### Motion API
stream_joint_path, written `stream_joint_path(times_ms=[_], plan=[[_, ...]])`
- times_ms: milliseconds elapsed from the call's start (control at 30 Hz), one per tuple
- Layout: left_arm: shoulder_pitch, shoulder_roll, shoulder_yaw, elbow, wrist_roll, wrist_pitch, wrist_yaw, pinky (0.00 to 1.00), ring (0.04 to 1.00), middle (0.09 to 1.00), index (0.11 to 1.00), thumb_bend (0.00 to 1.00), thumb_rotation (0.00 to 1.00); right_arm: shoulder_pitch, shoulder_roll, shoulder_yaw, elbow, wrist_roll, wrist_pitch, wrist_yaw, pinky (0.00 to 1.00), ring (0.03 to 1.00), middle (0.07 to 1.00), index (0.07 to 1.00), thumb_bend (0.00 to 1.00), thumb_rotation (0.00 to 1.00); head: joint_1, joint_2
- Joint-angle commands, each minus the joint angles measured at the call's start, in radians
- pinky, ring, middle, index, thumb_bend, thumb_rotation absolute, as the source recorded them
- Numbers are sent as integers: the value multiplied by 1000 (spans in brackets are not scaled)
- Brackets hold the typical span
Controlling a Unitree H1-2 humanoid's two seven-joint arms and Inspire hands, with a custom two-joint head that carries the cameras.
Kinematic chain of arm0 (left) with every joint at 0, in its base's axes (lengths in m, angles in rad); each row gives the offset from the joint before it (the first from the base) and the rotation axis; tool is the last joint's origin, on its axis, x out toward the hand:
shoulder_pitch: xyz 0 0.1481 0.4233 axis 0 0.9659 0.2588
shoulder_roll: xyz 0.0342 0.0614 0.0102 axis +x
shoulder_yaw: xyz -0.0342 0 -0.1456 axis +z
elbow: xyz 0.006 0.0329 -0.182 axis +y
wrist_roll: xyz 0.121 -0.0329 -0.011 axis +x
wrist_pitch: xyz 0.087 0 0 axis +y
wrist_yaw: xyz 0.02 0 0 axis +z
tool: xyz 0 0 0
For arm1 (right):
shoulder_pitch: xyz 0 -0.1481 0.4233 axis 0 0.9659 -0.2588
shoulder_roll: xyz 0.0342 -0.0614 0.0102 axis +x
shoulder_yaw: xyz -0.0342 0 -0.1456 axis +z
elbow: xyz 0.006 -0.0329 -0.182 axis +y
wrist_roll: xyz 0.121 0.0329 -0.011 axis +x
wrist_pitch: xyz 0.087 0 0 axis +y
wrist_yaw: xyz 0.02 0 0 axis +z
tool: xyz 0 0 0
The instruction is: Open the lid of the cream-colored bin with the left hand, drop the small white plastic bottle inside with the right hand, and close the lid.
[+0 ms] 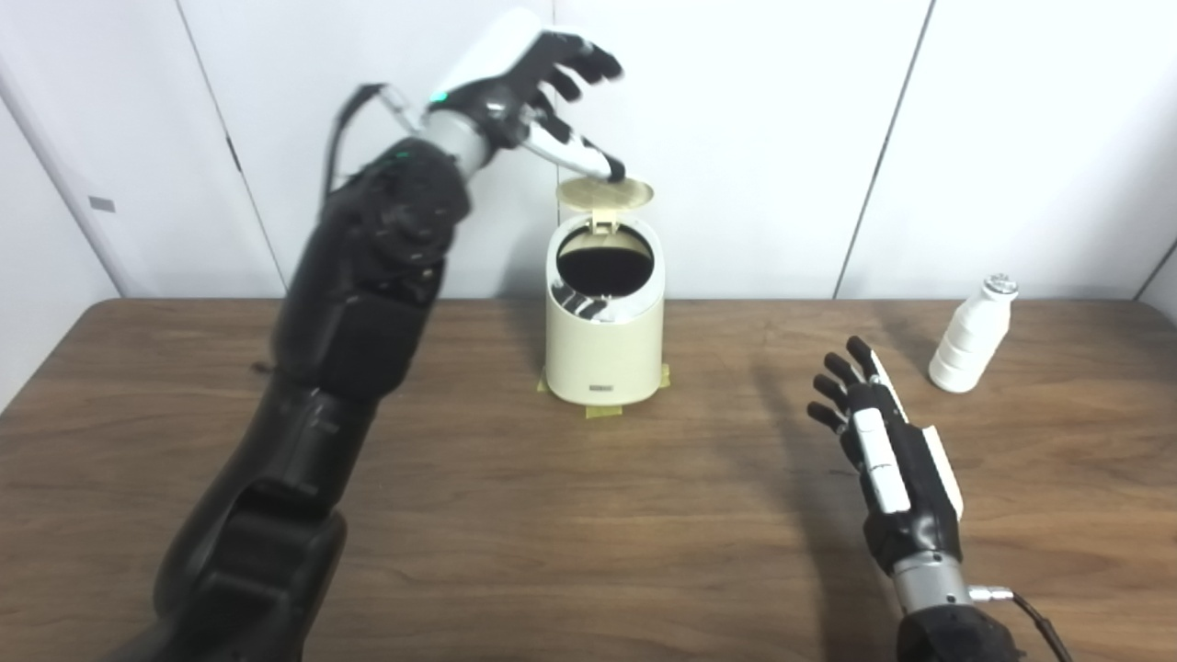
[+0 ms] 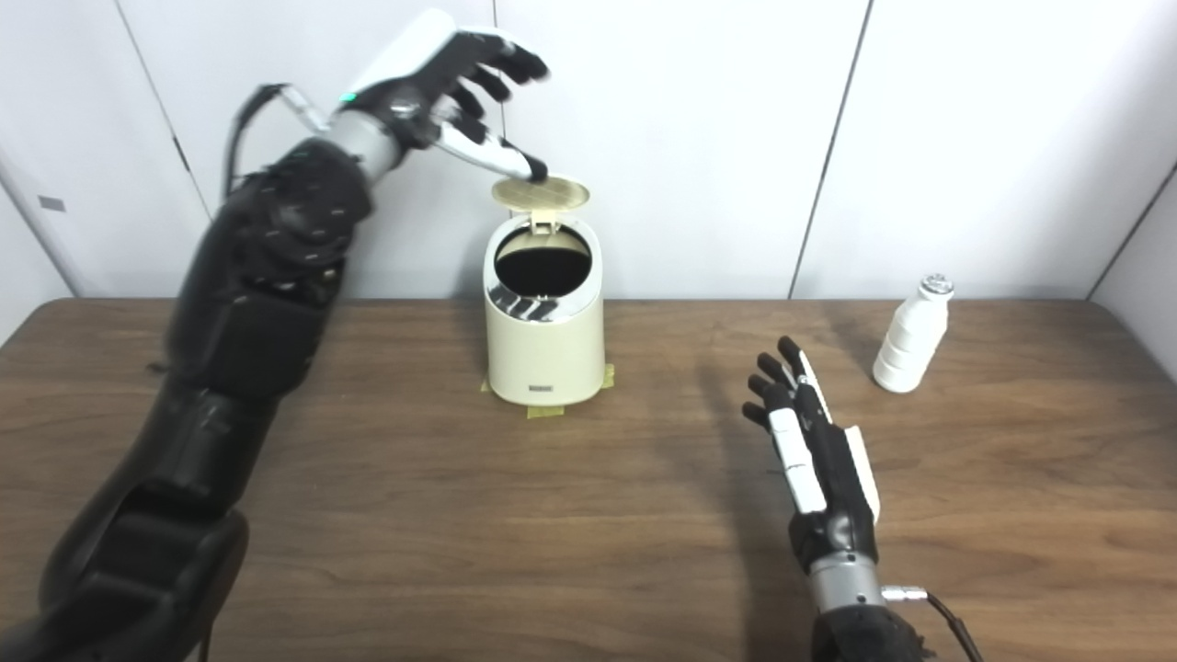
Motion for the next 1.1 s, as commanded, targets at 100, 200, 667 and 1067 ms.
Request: stream_joint_path(times_ms=[100,200,667,1067], plan=[[115,-7,61,-39,-76,-35,128,572,705,747,783,643,281,-19,-21,-14,-46,-23,-1,-10,793,865,900,926,574,819,-3,5],[201,-32,109,-62,-152,-39,174,606,725,768,808,548,346,-13,-24,-28,-63,-1,2,-8,770,850,887,930,525,708,-6,7],[499,-63,178,-160,-406,-104,221,796,831,877,916,448,753,-18,-21,-63,-182,34,97,-29,723,827,861,922,613,397,-21,13],[598,-94,152,-165,-456,-124,277,828,886,924,962,524,918,17,-89,-107,-266,-108,185,-67,707,788,828,881,718,253,-119,36]])
